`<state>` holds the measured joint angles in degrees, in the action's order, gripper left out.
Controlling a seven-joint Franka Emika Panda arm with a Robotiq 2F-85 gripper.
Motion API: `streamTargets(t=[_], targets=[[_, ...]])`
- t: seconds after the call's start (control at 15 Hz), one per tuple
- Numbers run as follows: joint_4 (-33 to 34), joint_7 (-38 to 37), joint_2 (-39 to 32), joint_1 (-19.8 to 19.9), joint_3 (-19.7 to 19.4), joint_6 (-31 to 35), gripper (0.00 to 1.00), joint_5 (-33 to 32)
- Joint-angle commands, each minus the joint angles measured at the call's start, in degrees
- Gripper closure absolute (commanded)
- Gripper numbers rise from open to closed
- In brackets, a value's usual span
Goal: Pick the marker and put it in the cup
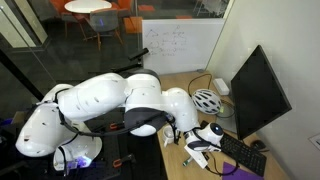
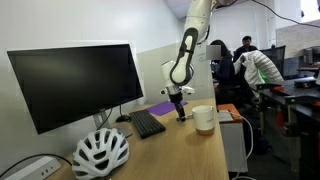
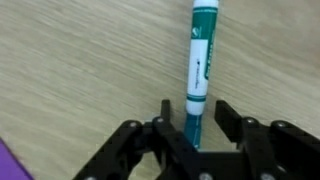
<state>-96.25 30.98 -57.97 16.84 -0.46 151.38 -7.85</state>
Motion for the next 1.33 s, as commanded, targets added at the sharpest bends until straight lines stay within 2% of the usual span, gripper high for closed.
streamTargets(t=[0.0,0.2,0.27,0.33,0.53,0.87,1.27], targets=[[3.2,-2.2,-1.0,-0.6,-0.4,-3.2,0.77,-0.8],[3.7,-3.6,-1.0,-1.3,-1.1,-4.3,0.99,-0.7],[3.6,-5.8,-0.8,-2.3,-2.1,-4.7,1.00,-0.8],[2.9,-6.9,-0.1,-2.4,-2.2,-4.8,0.95,-0.6],[0.7,-16.3,2.3,-6.1,-5.9,-3.9,0.95,-0.2],[-2.4,-35.4,6.6,-16.1,-15.2,-1.5,0.95,-2.1],[-7.9,-61.6,10.3,-32.0,-28.2,0.1,0.95,-8.9]])
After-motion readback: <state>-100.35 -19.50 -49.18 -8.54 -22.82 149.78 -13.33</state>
